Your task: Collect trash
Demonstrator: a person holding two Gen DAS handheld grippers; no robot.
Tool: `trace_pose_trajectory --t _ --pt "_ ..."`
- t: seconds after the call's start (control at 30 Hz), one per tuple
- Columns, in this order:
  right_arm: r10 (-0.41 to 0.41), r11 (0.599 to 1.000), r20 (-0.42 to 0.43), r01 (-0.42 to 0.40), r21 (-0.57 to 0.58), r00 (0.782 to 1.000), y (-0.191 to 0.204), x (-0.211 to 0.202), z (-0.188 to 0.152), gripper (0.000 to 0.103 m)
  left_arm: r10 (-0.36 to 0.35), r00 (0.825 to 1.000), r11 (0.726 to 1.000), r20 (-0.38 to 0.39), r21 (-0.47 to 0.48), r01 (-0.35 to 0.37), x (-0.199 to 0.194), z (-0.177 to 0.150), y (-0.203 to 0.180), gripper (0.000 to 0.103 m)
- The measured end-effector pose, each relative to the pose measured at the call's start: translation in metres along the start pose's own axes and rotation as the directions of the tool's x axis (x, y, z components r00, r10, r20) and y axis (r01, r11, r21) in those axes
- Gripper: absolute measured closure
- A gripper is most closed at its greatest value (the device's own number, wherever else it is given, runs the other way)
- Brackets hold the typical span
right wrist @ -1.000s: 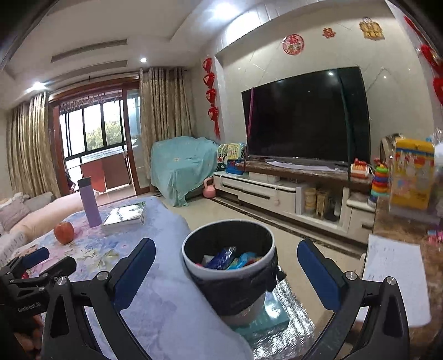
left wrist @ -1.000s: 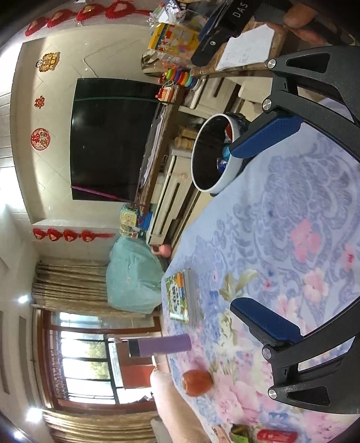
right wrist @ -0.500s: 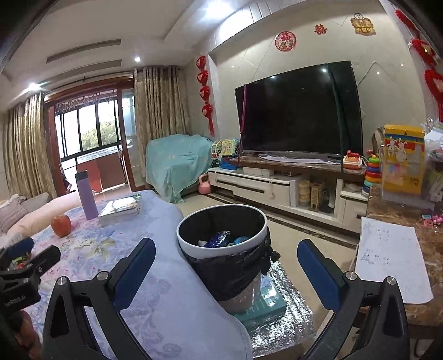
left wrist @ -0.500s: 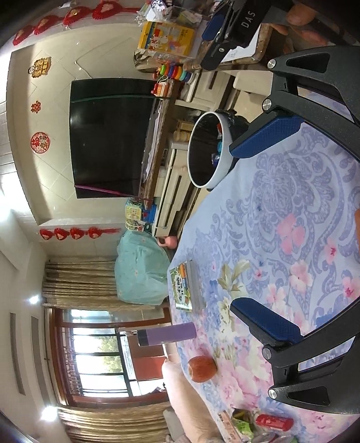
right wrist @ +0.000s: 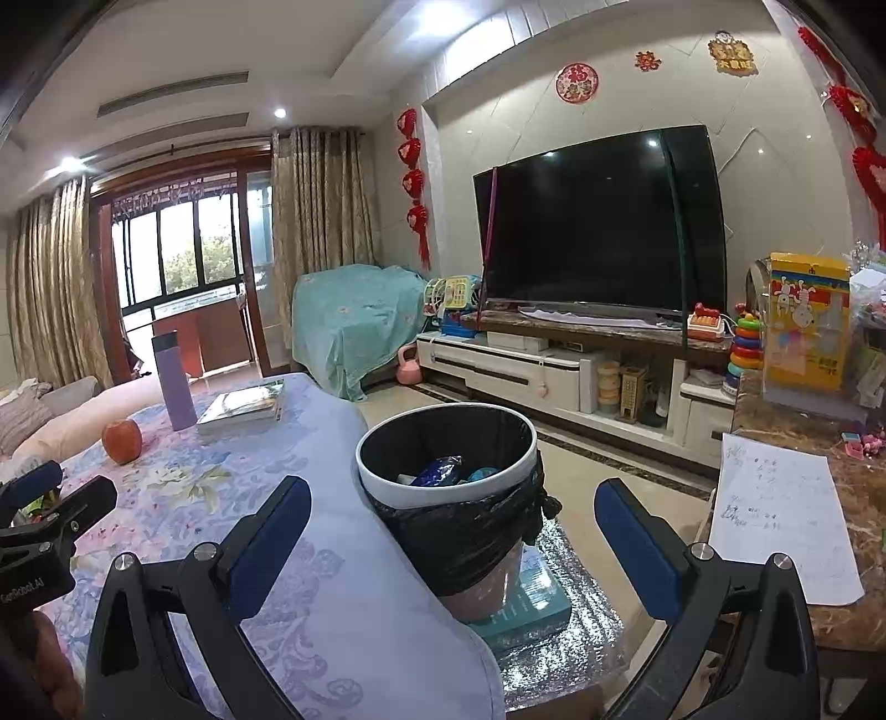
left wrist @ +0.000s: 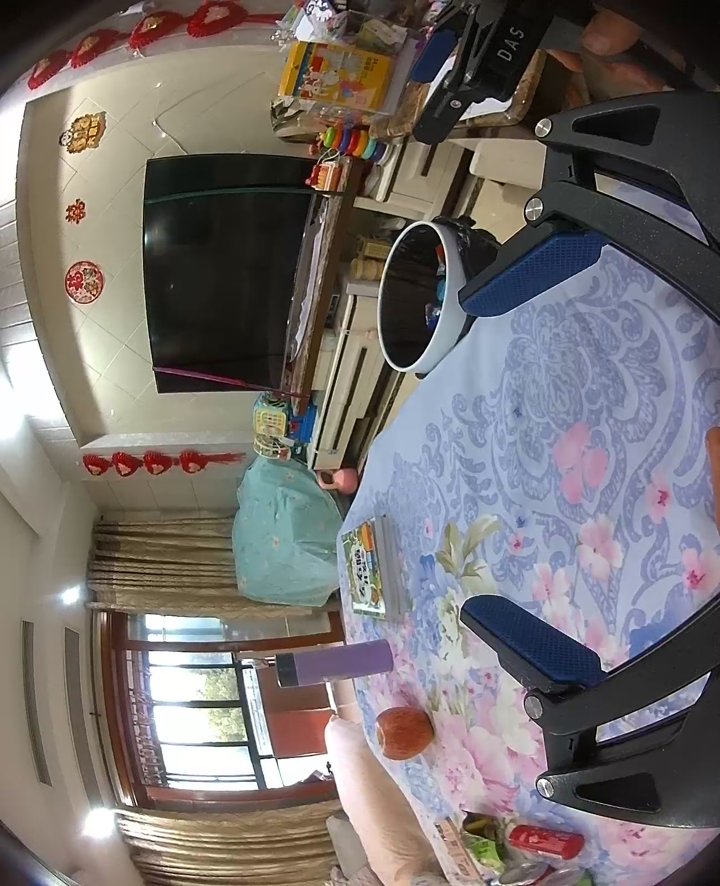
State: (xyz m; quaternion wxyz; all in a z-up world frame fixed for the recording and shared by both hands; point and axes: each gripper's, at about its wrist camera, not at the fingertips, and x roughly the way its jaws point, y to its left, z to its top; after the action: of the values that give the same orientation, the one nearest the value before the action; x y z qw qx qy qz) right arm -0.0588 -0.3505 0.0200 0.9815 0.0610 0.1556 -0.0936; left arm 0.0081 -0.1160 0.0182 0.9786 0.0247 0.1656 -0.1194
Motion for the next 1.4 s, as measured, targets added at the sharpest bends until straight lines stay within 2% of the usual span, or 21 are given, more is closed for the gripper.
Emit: trace_pose_trajectory --t 0.47,1.4 --pt "0.009 1.000 -0.010 -0.009 -0.014 1.000 0.0036 0.0004 -0.0002 0.000 0.020 1.000 1.000 0.019 -0.004 -0.019 -0.0039 -0.0006 0.0025 0.000" --pt "0.031 0.999 -0.004 -0.031 -0.015 1.000 0.0092 -0.0010 -0.0002 0.000 0.020 1.000 1.000 0.003 -0.006 -0.020 -0.0022 -0.0019 0.0030 0.000"
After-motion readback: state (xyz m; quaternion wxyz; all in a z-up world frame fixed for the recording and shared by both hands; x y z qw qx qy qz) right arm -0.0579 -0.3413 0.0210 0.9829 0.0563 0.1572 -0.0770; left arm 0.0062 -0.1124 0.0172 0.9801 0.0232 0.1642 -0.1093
